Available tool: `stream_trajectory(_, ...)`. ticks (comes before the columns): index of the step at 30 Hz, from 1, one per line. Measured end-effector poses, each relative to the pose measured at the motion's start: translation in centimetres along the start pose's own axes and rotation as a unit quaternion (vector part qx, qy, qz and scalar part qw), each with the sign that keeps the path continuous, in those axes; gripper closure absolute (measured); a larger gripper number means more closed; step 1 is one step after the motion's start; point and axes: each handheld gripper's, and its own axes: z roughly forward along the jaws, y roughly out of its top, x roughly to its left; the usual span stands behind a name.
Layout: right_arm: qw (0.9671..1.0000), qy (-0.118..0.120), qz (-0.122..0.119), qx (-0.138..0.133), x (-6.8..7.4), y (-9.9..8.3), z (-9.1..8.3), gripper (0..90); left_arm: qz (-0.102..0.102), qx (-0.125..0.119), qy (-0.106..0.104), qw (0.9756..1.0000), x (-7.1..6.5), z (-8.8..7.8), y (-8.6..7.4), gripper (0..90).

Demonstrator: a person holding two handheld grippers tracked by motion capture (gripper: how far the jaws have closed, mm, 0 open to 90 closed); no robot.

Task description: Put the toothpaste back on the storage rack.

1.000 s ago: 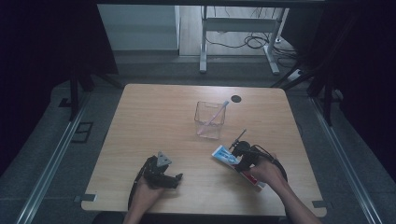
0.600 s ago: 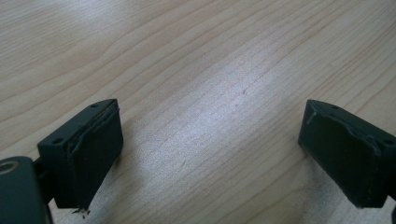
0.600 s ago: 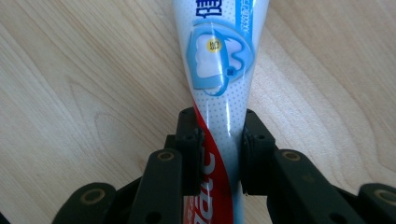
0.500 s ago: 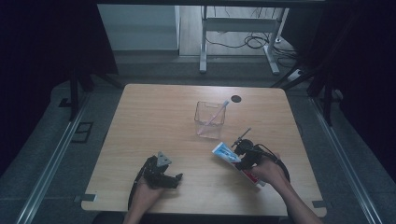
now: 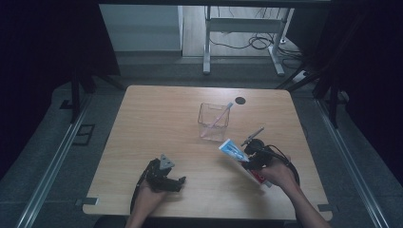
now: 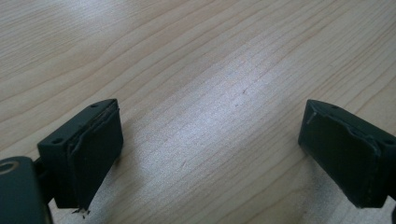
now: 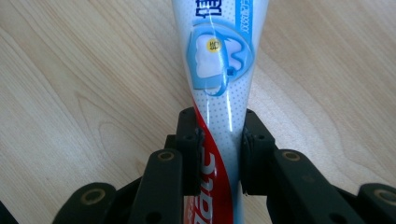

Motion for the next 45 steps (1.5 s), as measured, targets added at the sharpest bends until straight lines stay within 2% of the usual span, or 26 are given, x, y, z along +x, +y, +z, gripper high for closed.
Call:
stream_trajectory(18, 0.9981, 0.002, 0.018, -0.059, -0.7, -0.3, -2.0, 72.4, 0.000, -0.001, 0.000, 1.0000, 0.0, 0.0, 0.0, 6.4)
stream_trajectory(24, 0.9958, 0.001, 0.023, -0.088, -0.8, -0.2, -2.9, 72.4, 0.002, 0.000, 0.001, 1.0000, 0.0, 0.0, 0.0, 6.4)
stream_trajectory(33, 0.9930, 0.002, 0.019, -0.117, -0.8, 0.3, -4.0, 72.5, 0.001, 0.000, 0.001, 1.0000, 0.0, 0.0, 0.0, 6.4)
stream_trajectory(45, 0.9868, -0.001, 0.029, -0.159, -1.2, 1.3, -5.2, 72.5, 0.002, 0.000, 0.001, 1.0000, 0.0, 0.0, 0.0, 6.4)
